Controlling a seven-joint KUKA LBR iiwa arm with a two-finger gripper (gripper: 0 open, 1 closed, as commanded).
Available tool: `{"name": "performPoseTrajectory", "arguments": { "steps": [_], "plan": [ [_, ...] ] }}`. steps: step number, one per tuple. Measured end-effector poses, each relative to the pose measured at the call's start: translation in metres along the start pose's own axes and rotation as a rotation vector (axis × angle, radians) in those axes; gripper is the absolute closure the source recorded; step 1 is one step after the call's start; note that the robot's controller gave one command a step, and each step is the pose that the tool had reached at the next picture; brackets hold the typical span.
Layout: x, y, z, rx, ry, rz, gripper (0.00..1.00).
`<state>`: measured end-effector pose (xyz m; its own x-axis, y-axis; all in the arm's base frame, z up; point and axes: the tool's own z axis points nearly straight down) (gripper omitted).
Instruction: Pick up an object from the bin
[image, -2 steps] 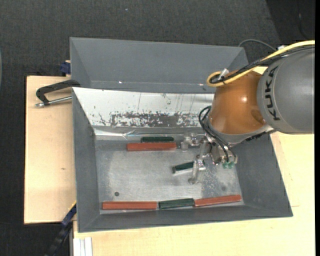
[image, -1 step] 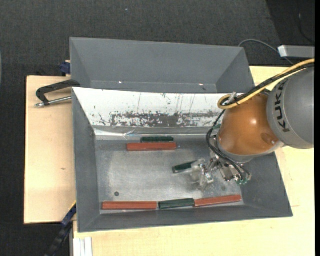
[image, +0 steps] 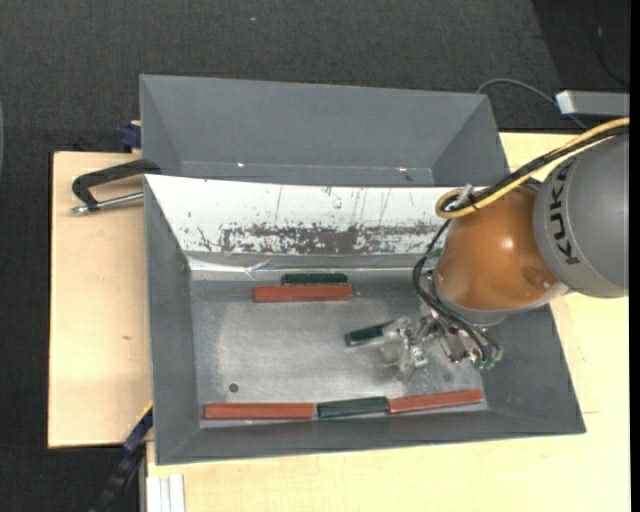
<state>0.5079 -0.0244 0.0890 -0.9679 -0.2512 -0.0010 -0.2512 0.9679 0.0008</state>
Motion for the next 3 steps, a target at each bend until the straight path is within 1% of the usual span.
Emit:
{"name": "performPoseTrajectory", "arguments": {
  "steps": [1,2,3],
  "plan": [
    [-0.022,-0.012,-0.133,0.005,-0.015,0.023,0.00],
    [-0.020,-0.011,-0.129,0.002,-0.005,0.022,0.00],
    [-0.027,-0.008,-0.074,0.003,-0.008,-0.020,0.00]
  ]
}}
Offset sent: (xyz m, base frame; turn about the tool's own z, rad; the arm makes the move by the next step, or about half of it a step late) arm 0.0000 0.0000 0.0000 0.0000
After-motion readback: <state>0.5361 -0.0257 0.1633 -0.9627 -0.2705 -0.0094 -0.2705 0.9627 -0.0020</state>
